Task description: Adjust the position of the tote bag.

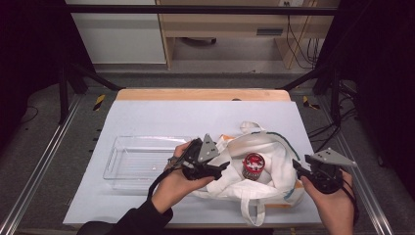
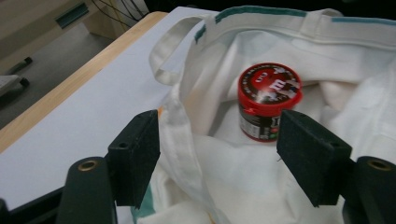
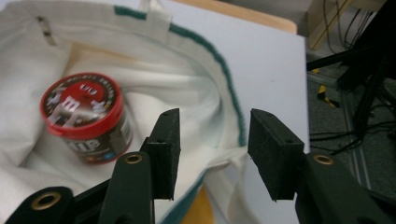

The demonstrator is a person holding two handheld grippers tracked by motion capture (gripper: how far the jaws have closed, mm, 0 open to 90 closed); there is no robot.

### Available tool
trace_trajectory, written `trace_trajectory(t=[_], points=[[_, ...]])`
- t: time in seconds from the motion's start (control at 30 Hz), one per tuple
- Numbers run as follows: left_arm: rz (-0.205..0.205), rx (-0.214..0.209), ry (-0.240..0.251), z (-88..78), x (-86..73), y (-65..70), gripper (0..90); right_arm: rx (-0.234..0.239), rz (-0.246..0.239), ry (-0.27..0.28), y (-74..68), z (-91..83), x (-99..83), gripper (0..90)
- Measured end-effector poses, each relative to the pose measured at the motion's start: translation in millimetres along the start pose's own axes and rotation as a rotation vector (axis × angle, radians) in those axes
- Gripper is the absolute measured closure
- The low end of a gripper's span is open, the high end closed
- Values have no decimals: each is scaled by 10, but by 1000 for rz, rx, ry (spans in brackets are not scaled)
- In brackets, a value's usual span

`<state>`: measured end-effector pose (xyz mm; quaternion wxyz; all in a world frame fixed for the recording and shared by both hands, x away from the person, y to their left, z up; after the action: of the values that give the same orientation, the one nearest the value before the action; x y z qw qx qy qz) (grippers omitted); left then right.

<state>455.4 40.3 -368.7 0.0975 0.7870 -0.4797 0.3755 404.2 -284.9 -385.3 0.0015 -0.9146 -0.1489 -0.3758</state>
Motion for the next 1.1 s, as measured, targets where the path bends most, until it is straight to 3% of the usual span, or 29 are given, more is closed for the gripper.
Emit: trace_trajectory(t=[0.2,0.37,0.5,0.57,0.63,0.73,0.8,0.97,1.1], points=[[-12,7,-64,215,66,-118,340,27,-33,-38,-101,119,-89,382],[2,4,-119,404,119,-174,394,2,-15,-96,-134,221,-223,391],[18,19,-177,498,169,-222,523,-7,-16,-137,-128,258,-307,482],[20,28,-213,552,169,-256,605,5,-18,-145,-120,265,-325,583],[13,12,-240,592,154,-297,684,4,-25,-157,-114,273,-332,705],[22,16,-251,585,143,-335,829,7,-42,-167,-114,258,-334,855],[35,42,-250,549,146,-355,872,-1,-49,-161,-113,224,-323,881],[58,66,-287,494,147,-391,885,-32,-52,-151,-71,54,-291,886],[82,75,-340,546,131,-393,887,-28,-70,-209,-67,112,-415,887]])
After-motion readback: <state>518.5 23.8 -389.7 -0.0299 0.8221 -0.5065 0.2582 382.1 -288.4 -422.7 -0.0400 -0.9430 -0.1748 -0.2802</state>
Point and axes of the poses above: each handheld gripper's, and its own axes: z roughly forward along the jaws, x roughly out of its top, y roughly to its right, the point moved 1 cm from there along z, roughly forward along the jaws, and after that the axes turned 11 degrees about -y, right-handed, at the moved point
